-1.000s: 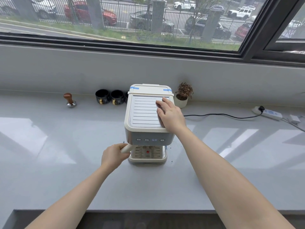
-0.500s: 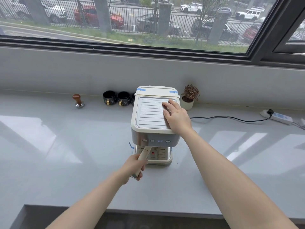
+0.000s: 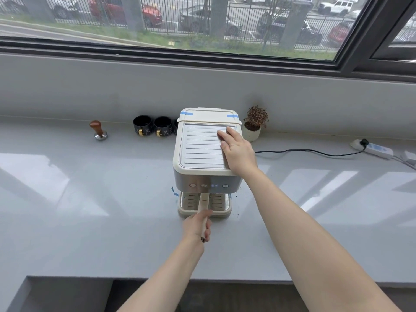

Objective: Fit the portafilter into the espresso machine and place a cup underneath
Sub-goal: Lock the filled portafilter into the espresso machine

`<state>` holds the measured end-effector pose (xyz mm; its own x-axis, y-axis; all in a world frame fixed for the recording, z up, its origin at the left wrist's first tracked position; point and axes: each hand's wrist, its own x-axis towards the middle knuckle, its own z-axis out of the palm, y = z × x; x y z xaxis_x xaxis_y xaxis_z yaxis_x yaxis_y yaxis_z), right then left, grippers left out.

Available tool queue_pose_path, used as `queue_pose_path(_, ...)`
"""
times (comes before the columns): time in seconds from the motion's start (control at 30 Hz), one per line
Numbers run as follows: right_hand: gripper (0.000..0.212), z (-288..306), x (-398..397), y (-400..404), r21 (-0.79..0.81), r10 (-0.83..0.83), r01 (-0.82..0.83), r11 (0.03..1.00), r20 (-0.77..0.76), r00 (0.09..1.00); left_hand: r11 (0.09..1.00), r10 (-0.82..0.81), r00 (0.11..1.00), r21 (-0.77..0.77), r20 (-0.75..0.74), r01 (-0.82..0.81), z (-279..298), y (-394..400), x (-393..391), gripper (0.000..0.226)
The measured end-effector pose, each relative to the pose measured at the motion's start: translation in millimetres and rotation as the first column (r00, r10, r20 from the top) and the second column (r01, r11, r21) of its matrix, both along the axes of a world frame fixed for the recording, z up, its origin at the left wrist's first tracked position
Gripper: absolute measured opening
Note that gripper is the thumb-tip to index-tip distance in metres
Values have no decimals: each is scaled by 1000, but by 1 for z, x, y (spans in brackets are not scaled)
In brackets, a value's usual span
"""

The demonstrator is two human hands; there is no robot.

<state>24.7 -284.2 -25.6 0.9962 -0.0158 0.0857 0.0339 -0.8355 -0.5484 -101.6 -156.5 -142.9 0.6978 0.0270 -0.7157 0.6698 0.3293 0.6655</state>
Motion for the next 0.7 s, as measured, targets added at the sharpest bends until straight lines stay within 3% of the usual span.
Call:
queue_pose_path(0.13,41,1,0,-1,18,11,-11,1000,2,1000,996,-67,998,-53,-18,66,5,10,2,16)
queue_pose_path(0.27,41,2,-2,0,30,5,-5,1000,-2,1000,910,-158,987,-389,-15,140,-3,29,-2,19)
queue_pose_path(0.4,41,3,-2,0,28,-2,2,1000,-6,1000,791,-113,993,-607,-30,71,-9,24,-9,22)
queue_pose_path(0.7,41,-1,-1,-1,2,-1,1,1000,19,1000,858,68,997,-506,-48,-83,-8,-7,-12,27)
